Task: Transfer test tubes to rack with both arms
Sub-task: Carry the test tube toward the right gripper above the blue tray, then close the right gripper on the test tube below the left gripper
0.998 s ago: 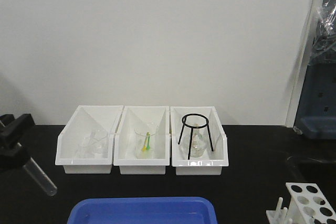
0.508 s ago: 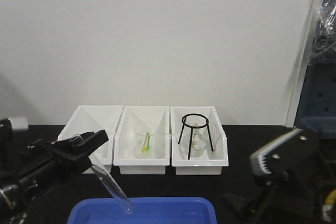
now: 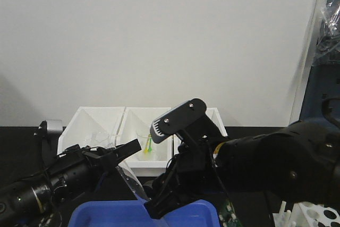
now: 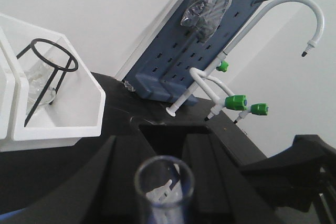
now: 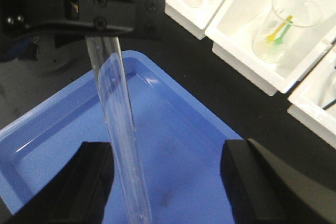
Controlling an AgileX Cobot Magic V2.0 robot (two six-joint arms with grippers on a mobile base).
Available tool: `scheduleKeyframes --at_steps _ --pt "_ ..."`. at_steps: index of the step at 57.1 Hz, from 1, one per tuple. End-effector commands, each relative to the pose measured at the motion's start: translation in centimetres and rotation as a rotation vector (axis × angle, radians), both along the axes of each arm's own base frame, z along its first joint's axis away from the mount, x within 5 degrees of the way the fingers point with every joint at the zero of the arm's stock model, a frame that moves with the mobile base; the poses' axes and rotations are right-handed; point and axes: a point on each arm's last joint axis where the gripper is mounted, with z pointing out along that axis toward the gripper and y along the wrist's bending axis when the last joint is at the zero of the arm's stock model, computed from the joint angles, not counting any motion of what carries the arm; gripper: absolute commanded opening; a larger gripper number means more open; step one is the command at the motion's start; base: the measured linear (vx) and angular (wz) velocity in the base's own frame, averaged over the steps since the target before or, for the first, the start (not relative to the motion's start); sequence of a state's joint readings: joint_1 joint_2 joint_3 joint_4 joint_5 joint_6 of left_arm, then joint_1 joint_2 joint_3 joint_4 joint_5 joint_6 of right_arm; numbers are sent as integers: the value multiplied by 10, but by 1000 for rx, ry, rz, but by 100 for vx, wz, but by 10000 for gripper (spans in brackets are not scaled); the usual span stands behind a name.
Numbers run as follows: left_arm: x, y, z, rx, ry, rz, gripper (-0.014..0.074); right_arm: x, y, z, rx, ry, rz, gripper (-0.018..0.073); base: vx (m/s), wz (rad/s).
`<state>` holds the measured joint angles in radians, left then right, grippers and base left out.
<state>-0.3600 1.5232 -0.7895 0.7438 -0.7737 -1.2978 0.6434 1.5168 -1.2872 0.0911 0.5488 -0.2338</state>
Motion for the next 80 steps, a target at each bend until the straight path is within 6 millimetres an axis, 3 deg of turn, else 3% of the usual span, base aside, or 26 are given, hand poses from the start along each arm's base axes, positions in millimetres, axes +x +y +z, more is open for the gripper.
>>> scheduleKeyframes --at_steps 1,10,25,59,80 --pt "-2 -3 25 -109 -67 -23 -6 3 3 30 52 -85 18 498 0 0" --pt "2 -4 18 -100 -46 -21 -6 11 10 33 63 -80 27 498 0 0" --pt "6 -6 9 -92 -21 -21 -5 17 32 21 8 -41 83 498 0 0" --pt "5 -6 9 -86 -25 -28 -5 40 51 9 2 -24 81 496 0 0" --pt "5 -6 9 -84 -26 -29 -5 42 52 8 6 -25 80 359 0 0"
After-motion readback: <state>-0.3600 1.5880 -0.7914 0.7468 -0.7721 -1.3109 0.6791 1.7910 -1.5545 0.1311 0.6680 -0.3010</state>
